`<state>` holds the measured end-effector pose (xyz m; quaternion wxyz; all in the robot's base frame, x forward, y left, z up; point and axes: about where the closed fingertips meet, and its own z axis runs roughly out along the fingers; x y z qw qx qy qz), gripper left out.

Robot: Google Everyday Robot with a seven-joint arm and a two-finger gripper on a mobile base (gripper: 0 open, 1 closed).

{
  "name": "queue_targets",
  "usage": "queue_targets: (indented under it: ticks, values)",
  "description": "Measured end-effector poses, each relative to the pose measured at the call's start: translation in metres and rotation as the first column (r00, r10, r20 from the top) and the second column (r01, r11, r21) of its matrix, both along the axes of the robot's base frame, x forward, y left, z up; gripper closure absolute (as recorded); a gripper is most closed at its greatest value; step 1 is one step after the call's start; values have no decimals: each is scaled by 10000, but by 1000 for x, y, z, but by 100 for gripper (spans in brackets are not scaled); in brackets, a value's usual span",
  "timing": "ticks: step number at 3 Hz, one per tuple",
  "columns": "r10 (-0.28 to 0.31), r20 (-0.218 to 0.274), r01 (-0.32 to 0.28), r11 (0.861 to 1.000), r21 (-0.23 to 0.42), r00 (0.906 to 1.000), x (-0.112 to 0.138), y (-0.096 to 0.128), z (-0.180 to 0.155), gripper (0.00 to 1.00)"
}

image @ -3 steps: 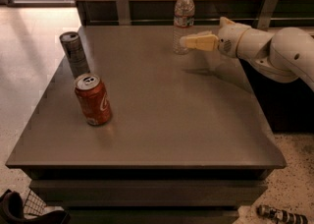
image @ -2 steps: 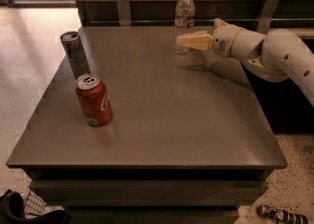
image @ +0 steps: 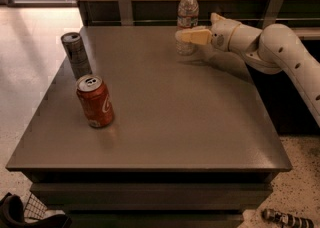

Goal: Move water bottle near coke can

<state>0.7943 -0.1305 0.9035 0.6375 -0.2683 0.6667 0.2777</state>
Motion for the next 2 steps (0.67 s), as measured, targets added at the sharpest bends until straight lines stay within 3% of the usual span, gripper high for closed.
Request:
queue_targets:
  ticks: [2]
  values:
    - [470, 215, -465, 9987, -221, 9987, 13, 11, 9, 41]
